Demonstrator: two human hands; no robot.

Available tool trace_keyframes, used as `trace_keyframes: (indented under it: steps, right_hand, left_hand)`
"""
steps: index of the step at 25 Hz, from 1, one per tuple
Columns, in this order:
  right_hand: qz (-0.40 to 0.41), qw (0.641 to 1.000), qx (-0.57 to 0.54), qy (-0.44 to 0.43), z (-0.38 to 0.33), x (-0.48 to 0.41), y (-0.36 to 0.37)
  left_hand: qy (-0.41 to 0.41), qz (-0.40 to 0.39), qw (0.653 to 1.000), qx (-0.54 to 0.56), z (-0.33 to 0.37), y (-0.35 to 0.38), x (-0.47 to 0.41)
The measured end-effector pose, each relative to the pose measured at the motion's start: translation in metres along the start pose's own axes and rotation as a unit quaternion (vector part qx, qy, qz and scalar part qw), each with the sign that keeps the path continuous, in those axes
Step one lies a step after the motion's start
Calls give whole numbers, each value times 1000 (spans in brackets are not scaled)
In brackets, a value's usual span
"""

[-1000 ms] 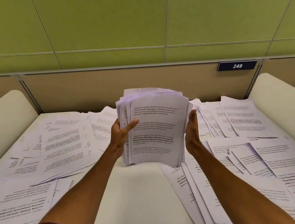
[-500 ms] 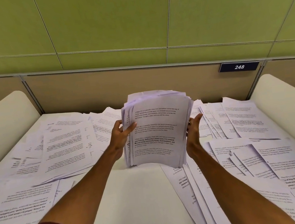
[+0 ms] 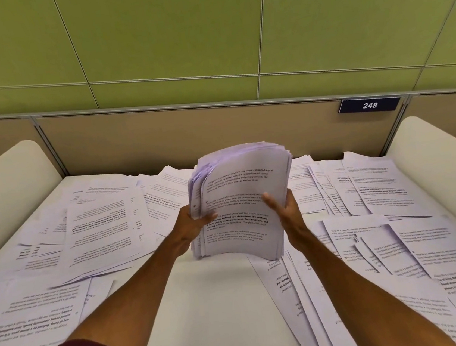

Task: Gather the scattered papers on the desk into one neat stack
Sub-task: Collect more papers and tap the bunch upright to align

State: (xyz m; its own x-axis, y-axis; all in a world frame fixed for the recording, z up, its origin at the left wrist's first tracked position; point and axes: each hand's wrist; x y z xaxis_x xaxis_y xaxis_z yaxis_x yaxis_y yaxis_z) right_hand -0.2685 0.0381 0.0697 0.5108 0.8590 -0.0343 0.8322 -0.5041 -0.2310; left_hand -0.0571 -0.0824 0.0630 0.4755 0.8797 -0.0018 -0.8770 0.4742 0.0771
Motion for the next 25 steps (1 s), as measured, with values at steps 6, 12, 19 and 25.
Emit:
trace_keyframes:
  steps: [6, 12, 19, 25]
  right_hand:
    - [13, 1000, 16, -21, 1, -10, -14]
    - [2, 994, -36, 103, -1, -9, -30]
    - [-73, 979, 20, 190, 51, 40, -61]
    - [-179, 953, -107, 220, 56, 59, -88]
  left_hand:
    - [-39, -11, 996, 75, 21, -5, 0]
    - [-160, -89, 970, 157, 30, 1, 1]
    - [-307, -109, 934, 147, -24, 27, 30]
    - [-250, -113, 932, 235, -17, 39, 28]
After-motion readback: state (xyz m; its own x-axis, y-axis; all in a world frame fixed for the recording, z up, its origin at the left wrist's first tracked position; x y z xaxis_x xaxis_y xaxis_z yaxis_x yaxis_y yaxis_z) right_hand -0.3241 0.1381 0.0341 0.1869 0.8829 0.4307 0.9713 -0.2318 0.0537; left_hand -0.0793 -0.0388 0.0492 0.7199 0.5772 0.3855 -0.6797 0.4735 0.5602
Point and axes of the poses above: each hand's wrist, its own x-axis away from the middle knuckle, its own y-axis out of the palm, z = x × y, and after that the axes turned 12 degrees about x, right-handed
